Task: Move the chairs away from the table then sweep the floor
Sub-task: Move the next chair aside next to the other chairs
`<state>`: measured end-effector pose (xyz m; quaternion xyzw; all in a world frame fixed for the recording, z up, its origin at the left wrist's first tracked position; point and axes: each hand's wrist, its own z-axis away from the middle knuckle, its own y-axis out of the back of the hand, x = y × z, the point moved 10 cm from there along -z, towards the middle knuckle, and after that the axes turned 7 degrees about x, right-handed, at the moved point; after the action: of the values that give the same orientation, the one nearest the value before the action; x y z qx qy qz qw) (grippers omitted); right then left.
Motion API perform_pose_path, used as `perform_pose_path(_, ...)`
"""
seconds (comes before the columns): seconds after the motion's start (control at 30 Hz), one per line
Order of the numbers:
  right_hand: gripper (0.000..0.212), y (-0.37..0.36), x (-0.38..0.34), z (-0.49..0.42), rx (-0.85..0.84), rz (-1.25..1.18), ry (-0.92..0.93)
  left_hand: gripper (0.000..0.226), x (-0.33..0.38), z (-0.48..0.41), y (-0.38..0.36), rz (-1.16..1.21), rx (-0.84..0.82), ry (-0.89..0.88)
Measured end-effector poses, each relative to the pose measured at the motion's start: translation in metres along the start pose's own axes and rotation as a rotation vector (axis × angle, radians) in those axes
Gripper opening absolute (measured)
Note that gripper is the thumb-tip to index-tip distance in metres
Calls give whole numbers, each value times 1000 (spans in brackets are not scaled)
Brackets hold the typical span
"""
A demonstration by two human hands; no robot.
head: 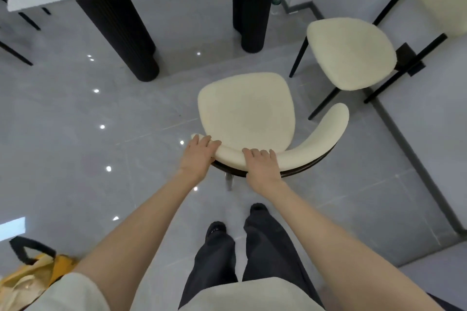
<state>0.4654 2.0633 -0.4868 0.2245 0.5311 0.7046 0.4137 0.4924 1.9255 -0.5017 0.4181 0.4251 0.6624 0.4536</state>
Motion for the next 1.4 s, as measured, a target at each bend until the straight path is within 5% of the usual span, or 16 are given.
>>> perform_pose_path(0.2,56,-4,-34,-19,83,8,-105,49,-30,-16,-9,0,-79,-65)
perform_pose_path(0.4,61,-5,-27,-19,64,-14,-156,71,-25,-24,-17,-249,-98,-175)
perform_pose_path(0.5,59,-3,-16,-13,59,-43,-182,59,-12,-25,-15,-239,-94,-221)
perform_pose_path(0.7,47,4,46,20,89,12,-262,30,65,-14,-9,-68,-36,-338)
perform_pose_path(1.03,33,-38,138,129,10,110,-320,45,191,77,-77,-42,-174,-403)
perform_pose_path(1.3,55,-35,235,228,-17,112,-342,43,327,125,-120,101,-277,-448)
perform_pose_path(1.4,65,-39,264,268,-14,-86,-492,45,360,139,-138,255,-380,-480)
